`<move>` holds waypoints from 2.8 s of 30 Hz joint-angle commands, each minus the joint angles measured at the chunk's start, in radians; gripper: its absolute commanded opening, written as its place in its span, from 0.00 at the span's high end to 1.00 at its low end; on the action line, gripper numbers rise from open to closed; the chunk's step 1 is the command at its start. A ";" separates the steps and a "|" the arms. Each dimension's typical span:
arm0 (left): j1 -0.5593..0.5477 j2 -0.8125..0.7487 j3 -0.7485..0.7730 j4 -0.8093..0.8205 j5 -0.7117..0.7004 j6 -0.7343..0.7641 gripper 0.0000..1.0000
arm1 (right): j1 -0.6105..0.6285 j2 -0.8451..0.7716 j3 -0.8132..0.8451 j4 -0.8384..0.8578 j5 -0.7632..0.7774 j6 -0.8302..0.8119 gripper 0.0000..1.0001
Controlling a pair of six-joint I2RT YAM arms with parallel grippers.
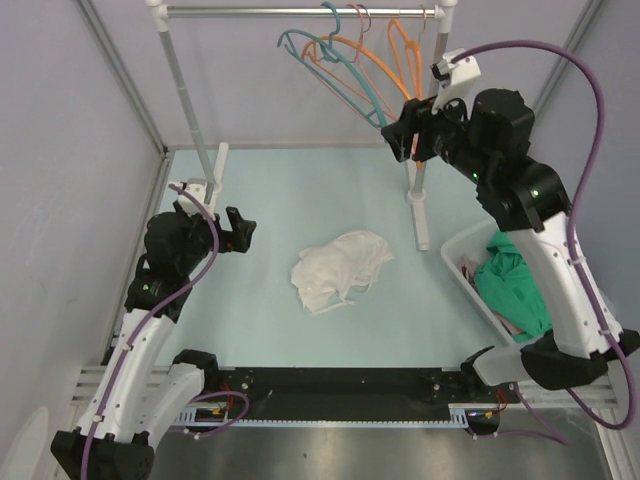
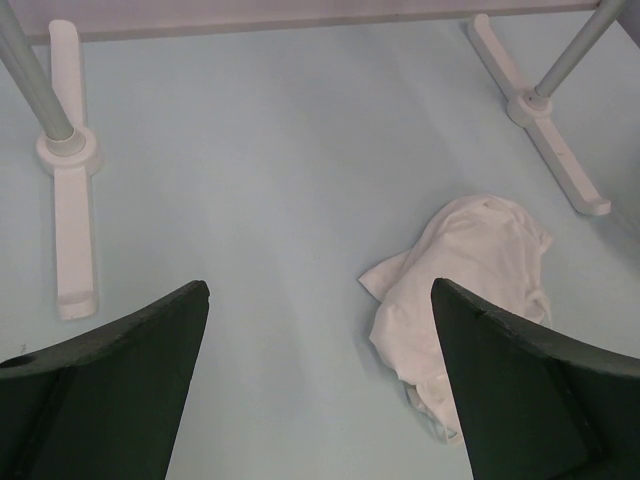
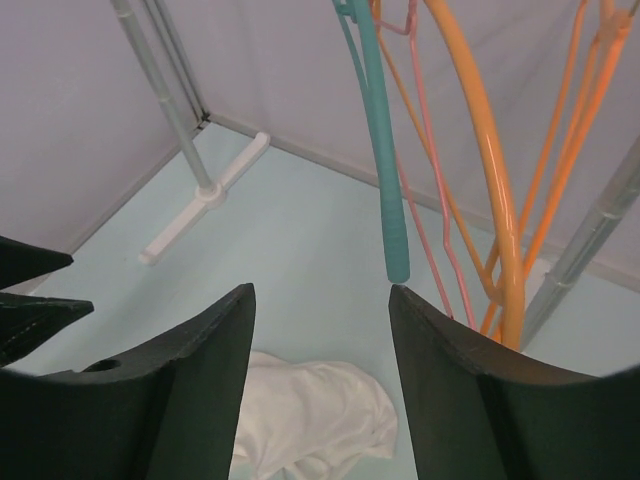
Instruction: Place the tank top on the hanger
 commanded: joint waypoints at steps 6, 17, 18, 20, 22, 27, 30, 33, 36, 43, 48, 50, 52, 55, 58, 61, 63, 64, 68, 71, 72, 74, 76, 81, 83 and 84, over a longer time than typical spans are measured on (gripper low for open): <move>-0.005 -0.017 -0.005 0.019 0.009 0.011 0.02 | -0.117 0.097 0.053 0.130 -0.152 0.018 0.45; -0.005 -0.011 -0.005 0.019 0.011 0.011 0.02 | -0.208 0.168 0.048 0.188 -0.241 0.036 0.50; -0.005 -0.011 -0.005 0.019 0.011 0.011 0.02 | -0.208 0.173 0.048 0.188 -0.246 0.032 0.50; -0.005 -0.006 -0.005 0.018 0.011 0.011 0.02 | -0.209 0.177 0.047 0.189 -0.253 0.027 0.51; -0.005 -0.005 -0.004 0.018 0.011 0.011 0.02 | -0.209 0.183 0.047 0.191 -0.249 0.024 0.52; -0.005 -0.001 -0.004 0.016 0.015 0.009 0.01 | -0.209 0.200 0.048 0.196 -0.210 0.013 0.50; -0.005 -0.003 -0.004 0.018 0.018 0.009 0.01 | -0.209 0.214 0.047 0.202 -0.181 0.007 0.50; -0.005 -0.003 -0.004 0.018 0.017 0.009 0.01 | -0.211 0.231 0.050 0.208 -0.168 0.004 0.50; -0.005 -0.003 -0.004 0.018 0.020 0.008 0.01 | -0.209 0.248 0.060 0.209 -0.157 0.001 0.50; -0.005 0.000 -0.004 0.018 0.026 0.006 0.01 | -0.208 0.280 0.065 0.228 -0.137 -0.025 0.50; -0.005 0.002 -0.004 0.018 0.026 0.006 0.01 | -0.200 0.298 0.063 0.242 -0.121 -0.030 0.49; -0.005 0.000 -0.004 0.018 0.028 0.006 0.01 | -0.179 0.301 0.062 0.248 -0.097 -0.075 0.48; -0.005 0.002 -0.004 0.016 0.028 0.006 0.01 | -0.156 0.309 0.063 0.255 -0.076 -0.108 0.47; -0.005 0.003 -0.004 0.018 0.029 0.006 0.01 | -0.140 0.329 0.082 0.257 -0.045 -0.126 0.46; -0.005 0.005 -0.004 0.018 0.031 0.006 0.01 | -0.127 0.350 0.106 0.246 -0.014 -0.143 0.45; -0.004 0.005 -0.004 0.018 0.032 0.004 0.01 | -0.111 0.361 0.114 0.252 0.010 -0.169 0.44; -0.005 0.003 -0.004 0.018 0.034 0.004 0.01 | -0.099 0.367 0.119 0.254 0.066 -0.187 0.43; -0.005 0.005 -0.004 0.018 0.034 0.004 0.01 | -0.097 0.369 0.123 0.254 0.073 -0.192 0.44; -0.005 0.003 -0.004 0.018 0.031 0.006 0.01 | -0.088 0.387 0.135 0.240 0.081 -0.201 0.57; -0.005 0.002 -0.004 0.018 0.029 0.006 0.01 | -0.082 0.387 0.134 0.235 0.076 -0.200 0.78; -0.005 0.003 -0.004 0.016 0.031 0.006 0.01 | -0.080 0.384 0.132 0.237 0.078 -0.200 0.81; -0.005 0.002 -0.004 0.018 0.029 0.006 0.01 | -0.077 0.381 0.132 0.237 0.083 -0.201 0.83; -0.005 0.002 -0.004 0.018 0.026 0.006 0.01 | -0.070 0.375 0.134 0.240 0.081 -0.203 0.85; -0.005 0.000 -0.004 0.016 0.022 0.008 0.01 | -0.054 0.358 0.137 0.245 0.081 -0.218 1.00; -0.005 0.000 -0.004 0.016 0.023 0.008 0.01 | -0.039 0.355 0.142 0.246 0.099 -0.229 1.00; -0.005 0.000 -0.004 0.016 0.022 0.008 0.01 | -0.031 0.355 0.148 0.246 0.112 -0.232 1.00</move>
